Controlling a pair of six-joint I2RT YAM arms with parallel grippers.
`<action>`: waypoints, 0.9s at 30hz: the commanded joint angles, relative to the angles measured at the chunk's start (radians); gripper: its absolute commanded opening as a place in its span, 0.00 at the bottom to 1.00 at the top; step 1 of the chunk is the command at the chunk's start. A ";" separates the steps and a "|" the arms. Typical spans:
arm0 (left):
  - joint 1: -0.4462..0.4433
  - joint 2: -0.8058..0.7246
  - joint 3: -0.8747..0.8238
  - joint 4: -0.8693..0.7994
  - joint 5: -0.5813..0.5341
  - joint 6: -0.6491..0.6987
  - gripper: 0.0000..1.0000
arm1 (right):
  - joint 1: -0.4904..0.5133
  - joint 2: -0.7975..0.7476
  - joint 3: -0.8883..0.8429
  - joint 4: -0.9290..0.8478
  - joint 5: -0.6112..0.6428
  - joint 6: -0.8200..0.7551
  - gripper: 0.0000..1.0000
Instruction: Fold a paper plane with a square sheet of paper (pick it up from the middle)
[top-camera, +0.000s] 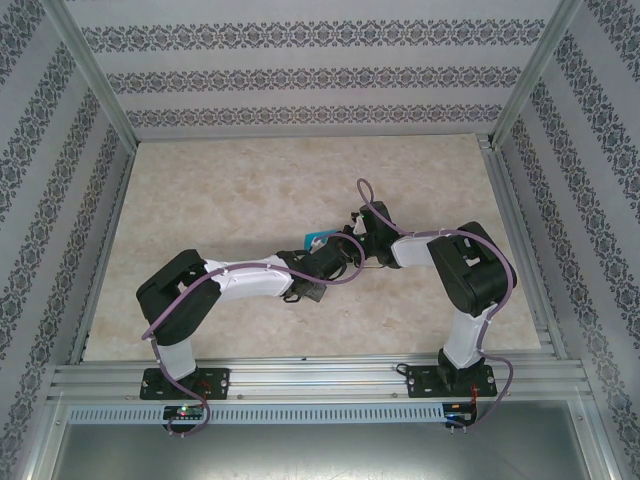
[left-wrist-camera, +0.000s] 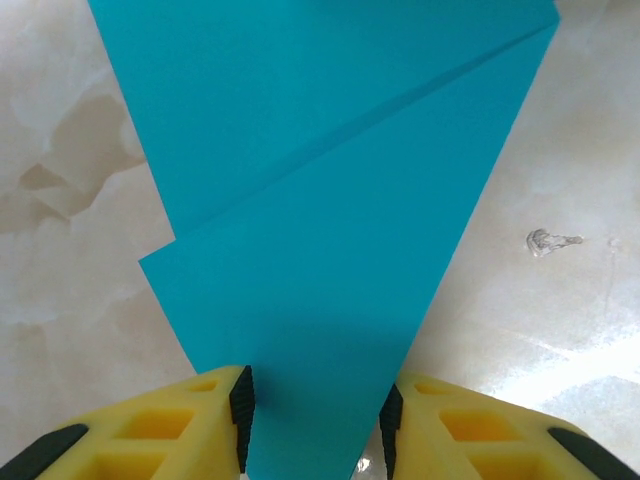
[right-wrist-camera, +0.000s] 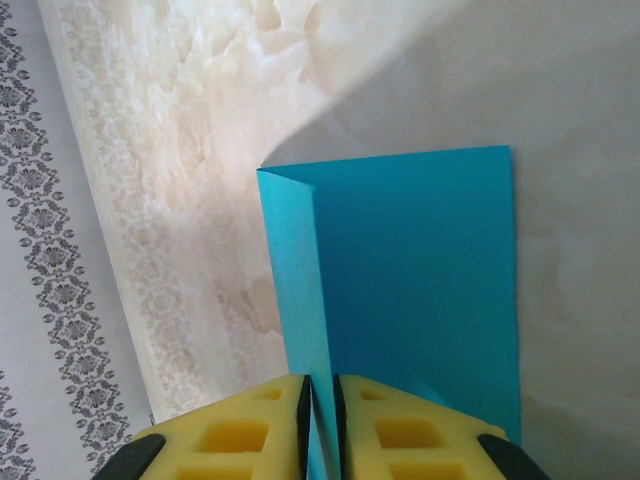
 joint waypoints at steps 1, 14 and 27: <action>-0.014 0.007 -0.015 -0.024 -0.017 0.001 0.41 | 0.003 -0.003 0.025 0.003 -0.017 0.003 0.16; -0.014 0.023 -0.008 -0.027 -0.018 0.003 0.32 | 0.003 0.000 0.024 0.003 -0.017 0.003 0.15; -0.014 0.023 -0.015 -0.028 -0.029 -0.002 0.23 | 0.002 -0.003 0.024 -0.004 -0.017 -0.001 0.15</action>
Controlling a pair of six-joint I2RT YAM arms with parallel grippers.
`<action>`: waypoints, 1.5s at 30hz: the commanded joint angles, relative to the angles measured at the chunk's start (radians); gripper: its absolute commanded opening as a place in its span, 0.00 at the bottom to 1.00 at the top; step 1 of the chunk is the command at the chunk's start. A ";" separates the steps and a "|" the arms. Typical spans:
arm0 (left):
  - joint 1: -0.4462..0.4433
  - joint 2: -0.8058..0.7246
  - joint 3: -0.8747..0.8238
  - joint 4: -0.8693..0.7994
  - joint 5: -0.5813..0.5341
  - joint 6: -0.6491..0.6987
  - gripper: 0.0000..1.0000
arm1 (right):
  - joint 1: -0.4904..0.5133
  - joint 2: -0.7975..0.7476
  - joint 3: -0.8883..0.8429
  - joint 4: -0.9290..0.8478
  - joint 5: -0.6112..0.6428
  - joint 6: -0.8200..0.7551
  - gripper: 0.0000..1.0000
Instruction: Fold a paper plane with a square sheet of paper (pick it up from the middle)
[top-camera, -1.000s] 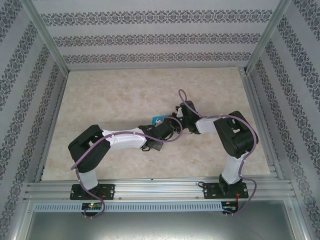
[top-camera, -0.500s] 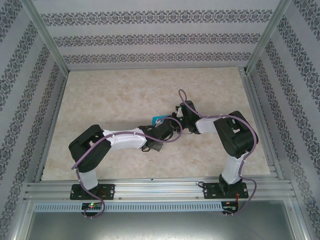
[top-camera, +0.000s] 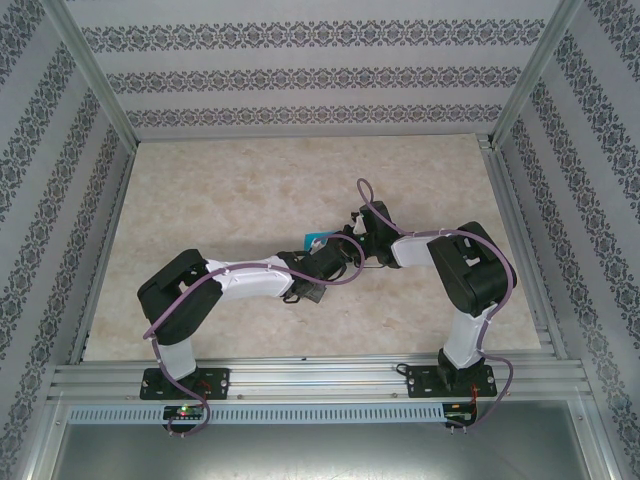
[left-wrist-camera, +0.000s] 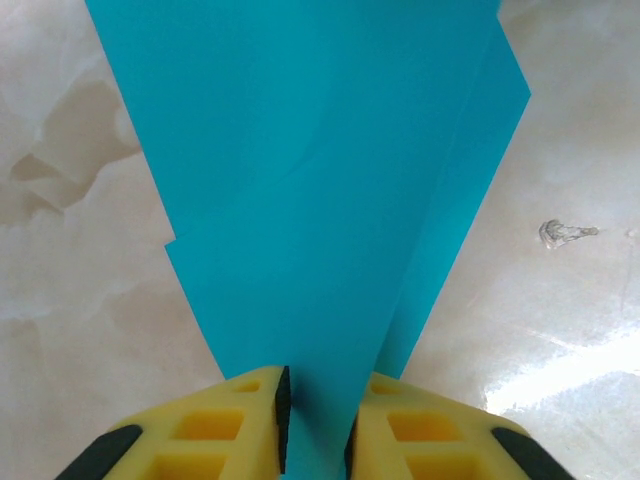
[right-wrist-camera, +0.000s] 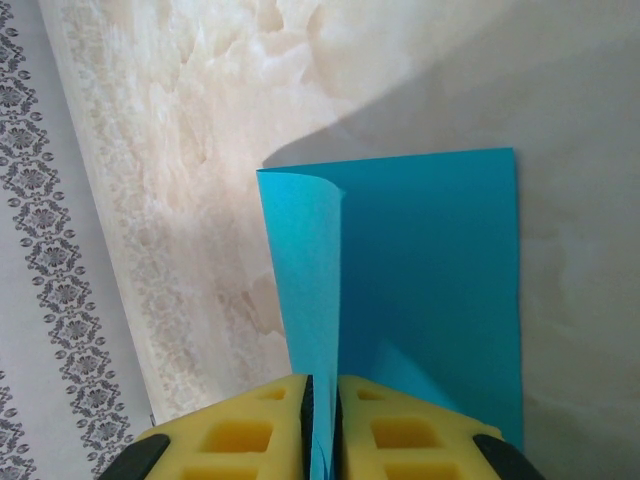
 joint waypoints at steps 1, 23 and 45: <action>-0.014 0.016 -0.011 -0.028 -0.030 -0.002 0.23 | 0.002 -0.003 0.023 -0.006 -0.016 -0.001 0.15; -0.013 0.002 -0.029 -0.016 -0.034 0.001 0.21 | 0.002 0.000 0.027 -0.015 -0.017 -0.004 0.12; 0.038 -0.031 -0.047 0.036 0.115 0.020 0.09 | -0.045 -0.133 -0.012 -0.203 0.055 -0.126 0.36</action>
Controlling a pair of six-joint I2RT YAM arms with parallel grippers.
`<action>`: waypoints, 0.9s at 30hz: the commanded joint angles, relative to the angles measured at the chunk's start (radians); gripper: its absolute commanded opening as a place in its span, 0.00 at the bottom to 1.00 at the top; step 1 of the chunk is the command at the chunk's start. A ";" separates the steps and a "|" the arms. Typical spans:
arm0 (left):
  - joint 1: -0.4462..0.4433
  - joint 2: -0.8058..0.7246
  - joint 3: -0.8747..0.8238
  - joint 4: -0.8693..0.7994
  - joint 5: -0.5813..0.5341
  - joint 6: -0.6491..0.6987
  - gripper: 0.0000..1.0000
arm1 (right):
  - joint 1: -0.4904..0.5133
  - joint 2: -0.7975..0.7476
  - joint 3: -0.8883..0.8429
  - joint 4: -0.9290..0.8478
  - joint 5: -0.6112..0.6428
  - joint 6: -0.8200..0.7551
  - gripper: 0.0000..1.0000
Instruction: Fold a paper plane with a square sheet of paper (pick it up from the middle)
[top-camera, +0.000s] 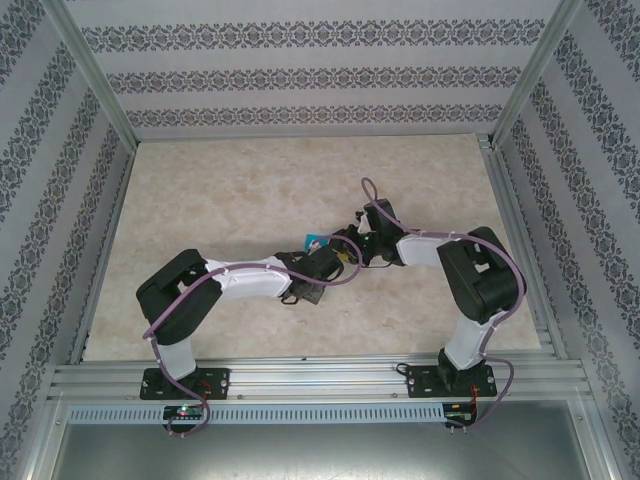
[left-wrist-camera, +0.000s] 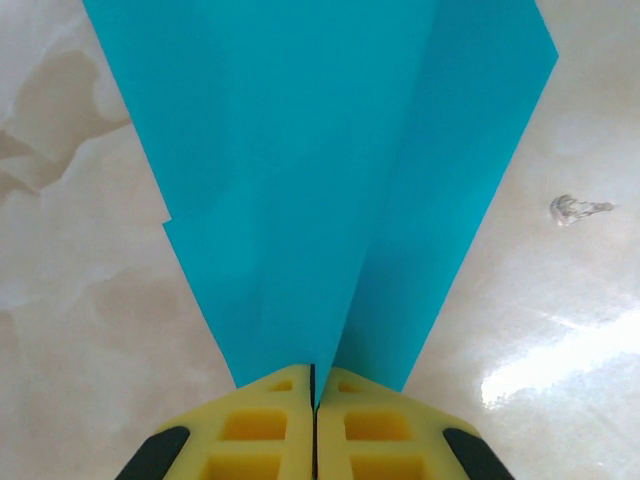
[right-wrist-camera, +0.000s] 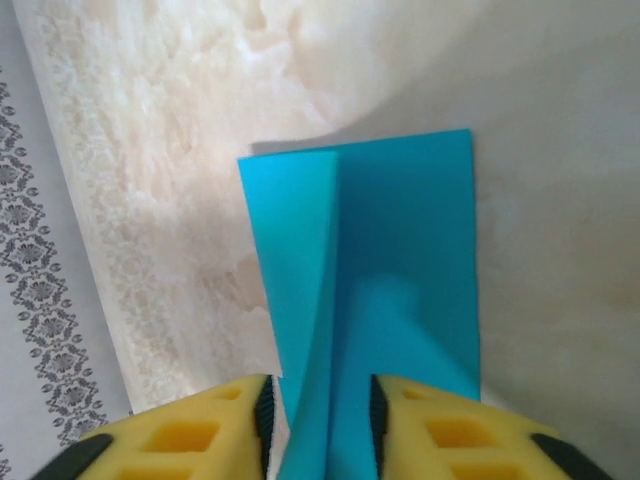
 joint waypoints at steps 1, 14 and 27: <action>0.029 -0.029 -0.026 0.021 0.081 0.016 0.08 | -0.023 -0.065 -0.023 -0.067 0.041 -0.059 0.37; 0.104 -0.067 -0.073 0.095 0.245 0.009 0.08 | -0.044 -0.178 -0.086 -0.110 0.098 -0.089 0.43; 0.197 -0.100 -0.142 0.191 0.426 -0.016 0.07 | -0.022 -0.198 -0.109 -0.079 0.074 -0.078 0.38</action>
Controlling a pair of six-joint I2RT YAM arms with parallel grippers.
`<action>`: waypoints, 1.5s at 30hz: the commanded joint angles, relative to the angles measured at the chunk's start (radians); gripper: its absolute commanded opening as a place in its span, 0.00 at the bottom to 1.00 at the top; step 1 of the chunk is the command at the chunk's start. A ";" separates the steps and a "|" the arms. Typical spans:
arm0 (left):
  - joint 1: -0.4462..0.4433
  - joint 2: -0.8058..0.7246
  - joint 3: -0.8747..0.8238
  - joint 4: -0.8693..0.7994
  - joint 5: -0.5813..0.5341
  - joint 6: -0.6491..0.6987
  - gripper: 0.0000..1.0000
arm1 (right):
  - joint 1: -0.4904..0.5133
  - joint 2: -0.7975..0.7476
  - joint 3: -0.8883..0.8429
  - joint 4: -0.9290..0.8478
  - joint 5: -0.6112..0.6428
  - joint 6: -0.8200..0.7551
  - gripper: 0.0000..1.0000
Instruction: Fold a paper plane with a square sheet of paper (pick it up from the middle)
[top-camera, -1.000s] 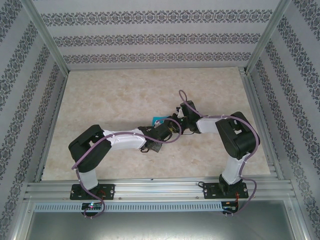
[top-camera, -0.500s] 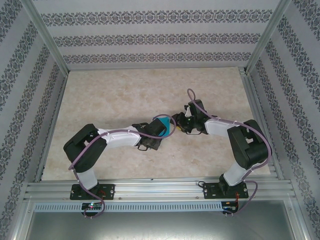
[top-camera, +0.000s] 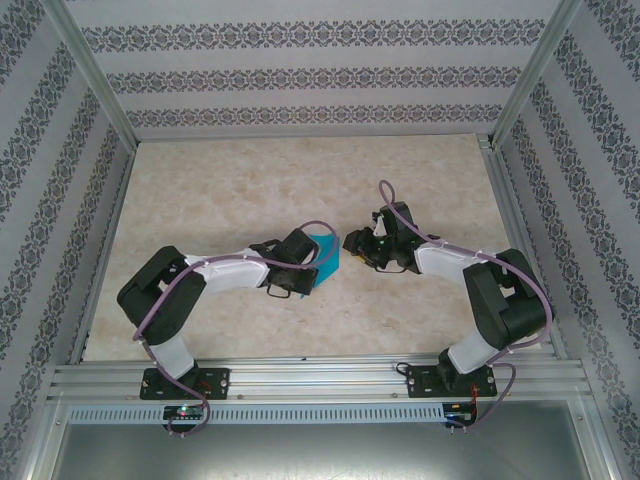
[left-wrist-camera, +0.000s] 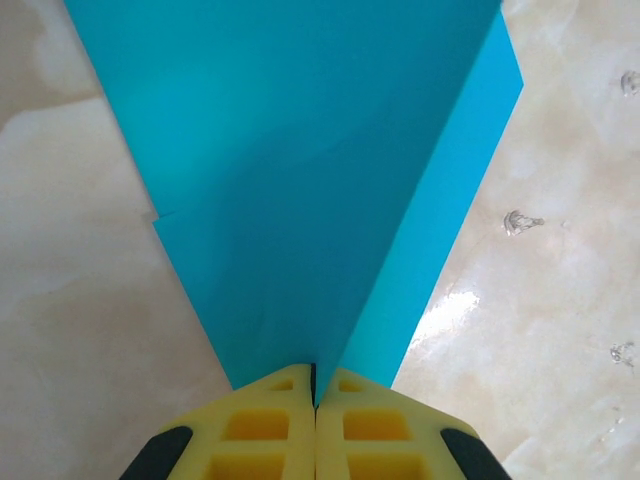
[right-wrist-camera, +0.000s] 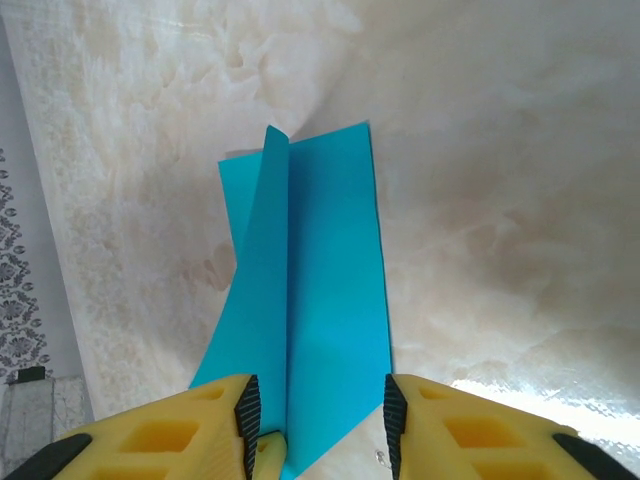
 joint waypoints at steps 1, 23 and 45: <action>0.035 -0.025 -0.034 0.043 0.079 -0.016 0.07 | 0.020 -0.010 -0.009 0.025 -0.008 -0.015 0.38; 0.236 0.042 -0.088 0.182 0.543 -0.057 0.07 | 0.177 0.142 0.074 0.192 -0.047 0.047 0.15; 0.282 0.108 -0.117 0.204 0.591 -0.157 0.05 | 0.180 0.291 0.171 0.218 -0.082 0.074 0.16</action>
